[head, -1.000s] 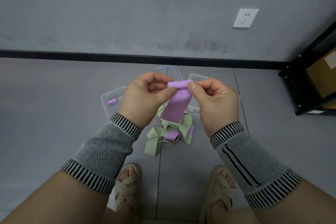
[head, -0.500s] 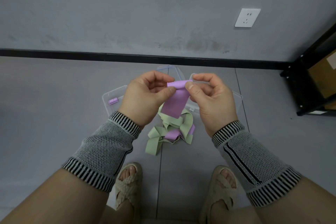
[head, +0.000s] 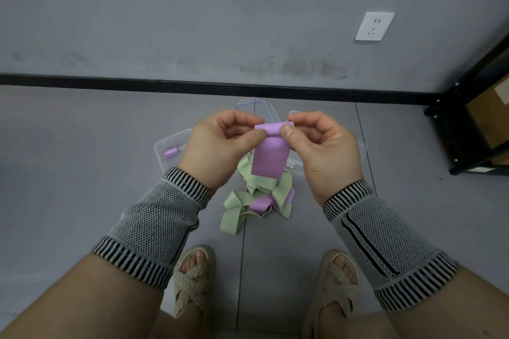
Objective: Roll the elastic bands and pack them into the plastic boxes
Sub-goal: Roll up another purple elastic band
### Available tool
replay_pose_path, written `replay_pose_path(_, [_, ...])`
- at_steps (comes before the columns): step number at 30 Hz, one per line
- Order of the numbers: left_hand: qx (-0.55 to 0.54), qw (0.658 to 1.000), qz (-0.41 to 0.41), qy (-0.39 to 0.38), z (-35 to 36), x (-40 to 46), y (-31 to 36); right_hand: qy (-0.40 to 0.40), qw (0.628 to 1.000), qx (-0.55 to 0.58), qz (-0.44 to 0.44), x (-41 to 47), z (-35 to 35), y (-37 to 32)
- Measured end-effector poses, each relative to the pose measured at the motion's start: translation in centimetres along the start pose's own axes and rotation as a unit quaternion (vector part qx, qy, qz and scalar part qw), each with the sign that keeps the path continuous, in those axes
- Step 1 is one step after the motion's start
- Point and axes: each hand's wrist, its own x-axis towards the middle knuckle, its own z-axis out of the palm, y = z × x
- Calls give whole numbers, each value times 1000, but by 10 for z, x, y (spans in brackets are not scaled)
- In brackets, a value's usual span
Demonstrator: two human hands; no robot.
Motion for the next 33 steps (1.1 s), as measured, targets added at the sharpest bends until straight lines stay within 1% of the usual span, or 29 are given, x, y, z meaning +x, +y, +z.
replay_pose_path(4, [-3,1000,21,-1,-1,1,0,-2,1000,3,20,1,-1,1])
replay_pose_path(11, [1,999,45,-6,-2,0,0,-11,1000,-20,7,3,-5,1])
replay_pose_path(18, [-20,1000,10,-21,-4,0,0,-32,999,6,-14,4,-6,0])
replay_pose_path(23, [0,998,56,-11,-4,1,-1,-48,999,11,-17,3,-7,-1])
replay_pose_path(27, [-1,997,71,-11,-5,0,-1,-69,997,17,10,3,-7,1])
replay_pose_path(33, [8,997,68,-25,-4,-1,0,-52,999,-11,-8,2,-7,0])
